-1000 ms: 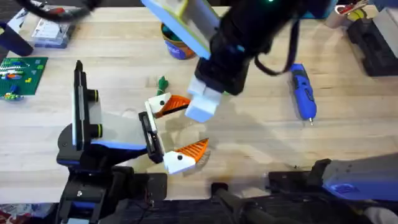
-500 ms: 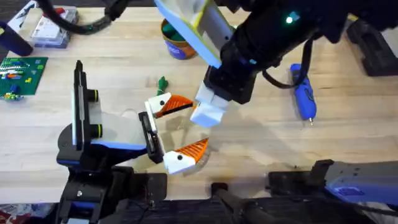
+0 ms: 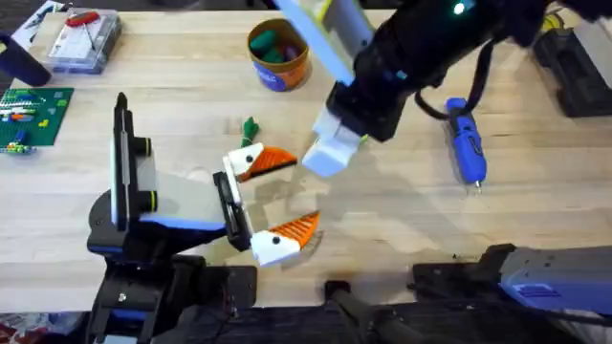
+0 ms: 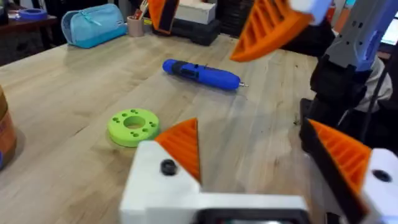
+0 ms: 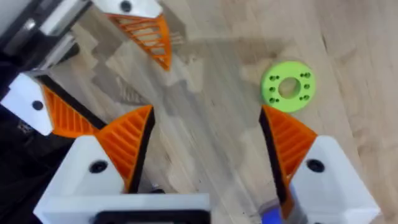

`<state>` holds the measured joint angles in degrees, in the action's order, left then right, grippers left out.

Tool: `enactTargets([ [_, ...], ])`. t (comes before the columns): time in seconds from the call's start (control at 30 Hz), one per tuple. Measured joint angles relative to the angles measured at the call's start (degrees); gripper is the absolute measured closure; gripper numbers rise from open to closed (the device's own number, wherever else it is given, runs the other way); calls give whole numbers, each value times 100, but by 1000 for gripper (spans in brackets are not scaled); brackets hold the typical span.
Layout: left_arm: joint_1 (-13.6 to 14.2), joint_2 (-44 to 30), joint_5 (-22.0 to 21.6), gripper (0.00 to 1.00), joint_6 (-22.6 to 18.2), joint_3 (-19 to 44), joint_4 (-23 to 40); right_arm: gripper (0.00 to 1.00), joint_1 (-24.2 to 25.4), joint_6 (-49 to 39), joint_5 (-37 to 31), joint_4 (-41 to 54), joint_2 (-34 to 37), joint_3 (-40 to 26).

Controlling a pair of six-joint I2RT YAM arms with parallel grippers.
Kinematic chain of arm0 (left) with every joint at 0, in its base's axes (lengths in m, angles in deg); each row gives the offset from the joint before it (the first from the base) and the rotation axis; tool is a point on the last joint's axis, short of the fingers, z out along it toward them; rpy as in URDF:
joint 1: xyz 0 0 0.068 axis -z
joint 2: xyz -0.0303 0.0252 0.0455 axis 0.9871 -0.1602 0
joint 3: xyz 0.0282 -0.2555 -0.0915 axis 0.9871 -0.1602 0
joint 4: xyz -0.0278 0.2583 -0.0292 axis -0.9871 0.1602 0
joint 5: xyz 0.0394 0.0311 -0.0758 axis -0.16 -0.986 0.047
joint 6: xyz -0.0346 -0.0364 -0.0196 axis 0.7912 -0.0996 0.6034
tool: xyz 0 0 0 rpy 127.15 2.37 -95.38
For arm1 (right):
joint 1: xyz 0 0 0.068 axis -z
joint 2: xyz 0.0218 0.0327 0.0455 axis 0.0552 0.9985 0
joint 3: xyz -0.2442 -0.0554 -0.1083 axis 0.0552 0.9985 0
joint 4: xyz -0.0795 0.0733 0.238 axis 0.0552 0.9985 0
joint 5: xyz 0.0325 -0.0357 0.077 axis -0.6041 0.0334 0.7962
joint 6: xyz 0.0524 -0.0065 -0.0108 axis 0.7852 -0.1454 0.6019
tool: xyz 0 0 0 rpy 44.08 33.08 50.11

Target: Pick up the gripper from the table and insert it into the empty holder that is missing its gripper. Then pick up a screw, insert it into the mounting hole, and use the screwdriver to tighten it. Finally, clean up the table by picking up the vegetable and placing it into the bucket.

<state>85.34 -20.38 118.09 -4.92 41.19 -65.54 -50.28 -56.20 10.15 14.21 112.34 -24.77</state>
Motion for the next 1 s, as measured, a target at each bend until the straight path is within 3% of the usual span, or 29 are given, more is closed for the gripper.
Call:
enactTargets([
  [0.07, 0, 0, 11, 211, -6, 0, 2, 6, 99, 0, 15, 2, 0, 0],
  [0.2, 0, 0, 5, 820, -20, 0, 0, 6, 127, -2, 95, 13, 0, 0],
  [0.23, 0, 2, 1, 947, -47, 0, 0, 6, 119, -2, 133, 13, 0, 0],
  [0.27, 0, 2, 0, 986, -52, 0, 0, 6, 116, -4, 156, 13, 0, 0],
  [0.77, 0, 2, -4, 996, -55, 0, -2, 6, 154, 50, 223, 52, 2, 2],
  [1.0, 0, 2, -5, 996, -55, 0, 0, 6, 614, 327, 262, 172, 0, 5],
])
